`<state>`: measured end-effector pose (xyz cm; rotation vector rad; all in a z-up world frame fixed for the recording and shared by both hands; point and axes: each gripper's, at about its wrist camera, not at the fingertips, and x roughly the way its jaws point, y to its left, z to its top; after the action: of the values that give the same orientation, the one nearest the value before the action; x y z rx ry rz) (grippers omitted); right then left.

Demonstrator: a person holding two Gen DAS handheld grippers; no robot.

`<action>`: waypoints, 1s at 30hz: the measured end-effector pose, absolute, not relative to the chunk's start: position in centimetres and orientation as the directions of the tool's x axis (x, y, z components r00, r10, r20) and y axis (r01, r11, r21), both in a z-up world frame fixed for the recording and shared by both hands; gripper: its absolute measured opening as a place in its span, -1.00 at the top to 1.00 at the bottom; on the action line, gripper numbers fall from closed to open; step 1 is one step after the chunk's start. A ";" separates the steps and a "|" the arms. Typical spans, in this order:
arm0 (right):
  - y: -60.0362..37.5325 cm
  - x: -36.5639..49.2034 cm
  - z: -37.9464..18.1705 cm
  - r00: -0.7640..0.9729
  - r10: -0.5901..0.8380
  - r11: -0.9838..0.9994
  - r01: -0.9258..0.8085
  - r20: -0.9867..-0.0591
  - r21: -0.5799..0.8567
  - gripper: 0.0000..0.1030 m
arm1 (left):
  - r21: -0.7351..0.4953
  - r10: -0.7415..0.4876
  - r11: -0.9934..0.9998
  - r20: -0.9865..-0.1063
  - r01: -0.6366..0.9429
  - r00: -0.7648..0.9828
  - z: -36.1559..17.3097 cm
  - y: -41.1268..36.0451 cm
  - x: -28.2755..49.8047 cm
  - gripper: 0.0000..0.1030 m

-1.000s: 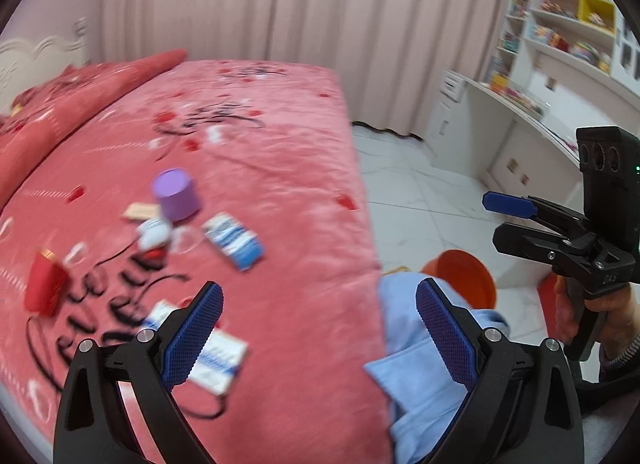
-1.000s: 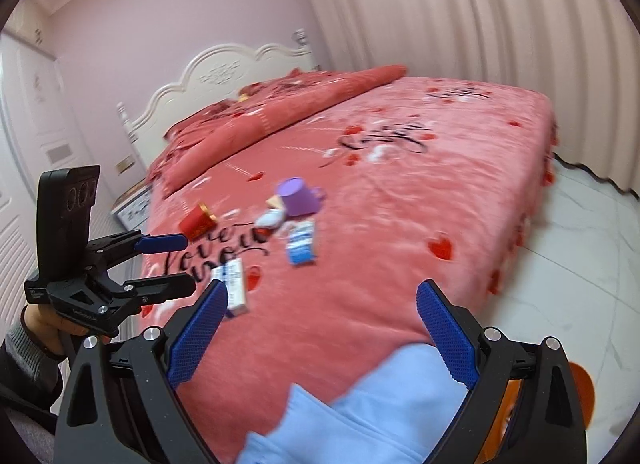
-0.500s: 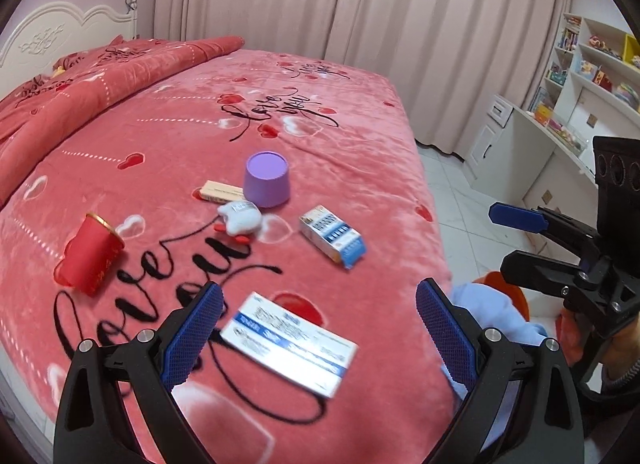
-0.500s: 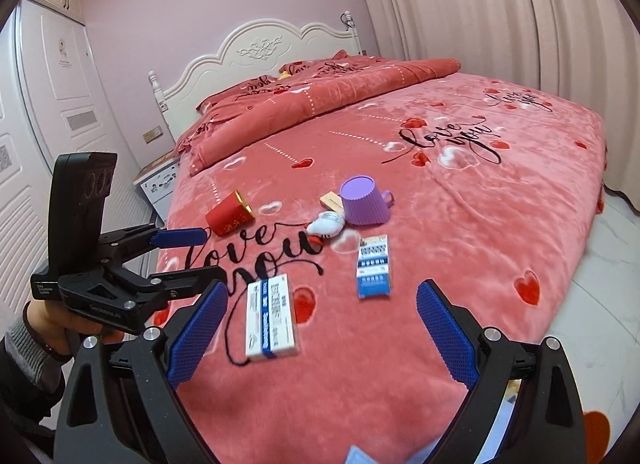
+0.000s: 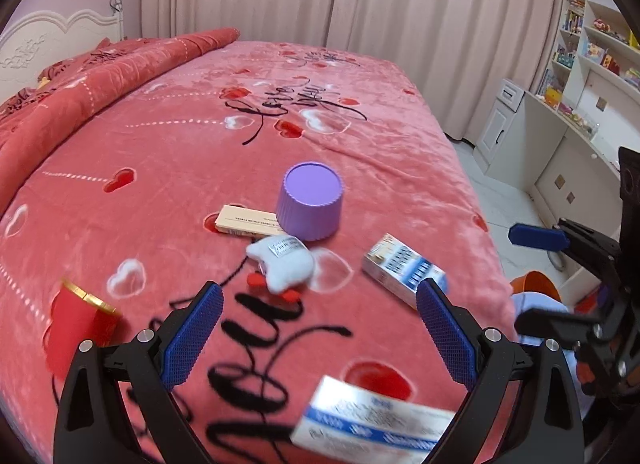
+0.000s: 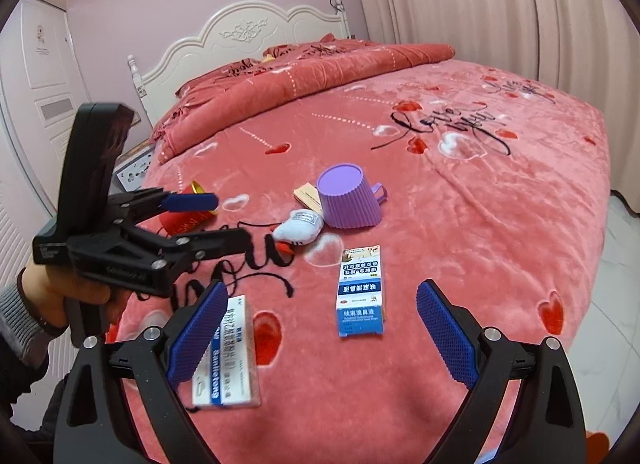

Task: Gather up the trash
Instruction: 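Grasp the white plush toy with the left tool while the right tool grasps the blue-white medicine box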

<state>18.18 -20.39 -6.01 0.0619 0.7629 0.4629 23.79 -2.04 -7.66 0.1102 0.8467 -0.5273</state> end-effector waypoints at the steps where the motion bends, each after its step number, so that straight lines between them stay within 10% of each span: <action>1: -20.2 18.7 -6.5 0.622 0.420 0.900 -0.380 -0.660 0.215 -0.82 | -0.115 -0.401 0.866 -0.742 0.487 0.538 -7.9 -2.1 24.4 -0.86; 18: -18.8 24.4 -12.8 0.573 0.362 0.915 -0.367 -0.735 0.165 -0.56 | -0.185 -0.439 0.841 -0.782 0.508 0.443 -13.2 -1.9 30.0 -0.86; 30: -19.6 25.2 -14.6 0.550 0.350 0.917 -0.367 -0.758 0.156 0.25 | -0.192 -0.437 0.846 -0.784 0.497 0.441 -14.3 -1.8 30.9 -0.11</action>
<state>25.24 -19.65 -14.63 -0.0215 0.8926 0.4244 30.88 -1.84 -14.26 0.0701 0.9509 -0.5802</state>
